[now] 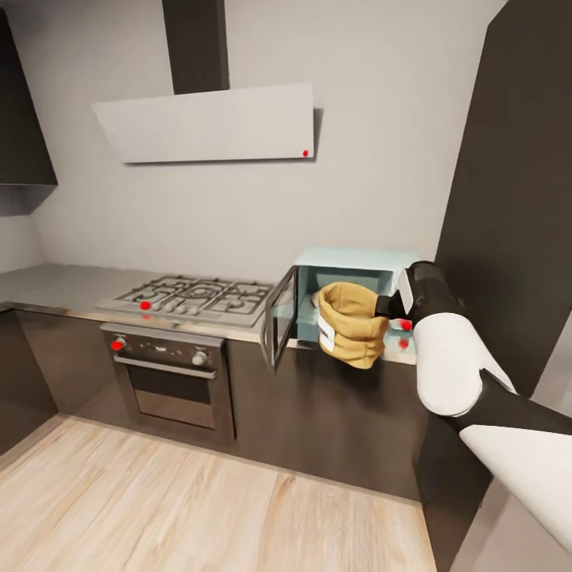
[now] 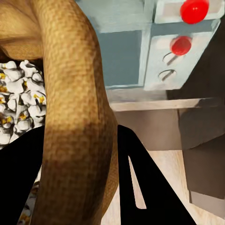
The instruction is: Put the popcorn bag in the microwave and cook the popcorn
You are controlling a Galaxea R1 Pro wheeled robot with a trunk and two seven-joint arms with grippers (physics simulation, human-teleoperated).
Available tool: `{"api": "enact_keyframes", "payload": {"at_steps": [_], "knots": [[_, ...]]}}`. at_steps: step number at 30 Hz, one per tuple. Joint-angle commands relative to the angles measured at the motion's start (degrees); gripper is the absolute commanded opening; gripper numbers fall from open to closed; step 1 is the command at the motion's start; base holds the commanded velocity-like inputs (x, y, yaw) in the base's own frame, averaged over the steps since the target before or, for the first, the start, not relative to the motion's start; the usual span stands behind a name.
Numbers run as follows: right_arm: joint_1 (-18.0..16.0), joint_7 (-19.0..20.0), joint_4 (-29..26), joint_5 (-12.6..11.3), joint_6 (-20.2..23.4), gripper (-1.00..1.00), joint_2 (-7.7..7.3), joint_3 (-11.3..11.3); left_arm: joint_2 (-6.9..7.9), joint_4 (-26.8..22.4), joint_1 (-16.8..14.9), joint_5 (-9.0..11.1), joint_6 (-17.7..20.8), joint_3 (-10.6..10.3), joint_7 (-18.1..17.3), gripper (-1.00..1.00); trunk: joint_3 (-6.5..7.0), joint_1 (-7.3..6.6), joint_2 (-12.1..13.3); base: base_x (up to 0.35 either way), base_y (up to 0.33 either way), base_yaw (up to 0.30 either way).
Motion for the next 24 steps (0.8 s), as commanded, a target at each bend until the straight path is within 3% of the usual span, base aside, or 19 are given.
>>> {"api": "enact_keyframes", "payload": {"at_steps": [1,15,18,24], "knots": [[-0.1,-0.4,-0.1,-0.3,0.1,-1.00,0.05,-0.3,-0.02,0.0,0.0,0.0,-0.1,0.2,0.1,1.00,-0.06,0.03,0.0,0.322,0.000,0.000],[-0.1,-0.9,0.0,-0.1,-0.2,-1.00,0.11,-0.4,-0.03,-0.1,0.0,0.0,-0.5,0.3,0.1,1.00,-0.06,0.03,0.0,0.322,0.000,0.000],[0.0,-0.9,0.1,0.0,-2.0,-1.00,0.07,-0.4,-0.03,-0.1,0.0,0.0,-0.6,0.3,0.2,1.00,-0.06,0.03,0.0,0.299,0.000,0.000],[1.7,-2.4,0.8,0.1,-3.0,-1.00,-0.20,-0.4,0.14,-0.1,0.0,0.1,-0.8,0.4,0.2,1.00,-0.06,0.03,0.0,0.031,0.000,0.000]]}}
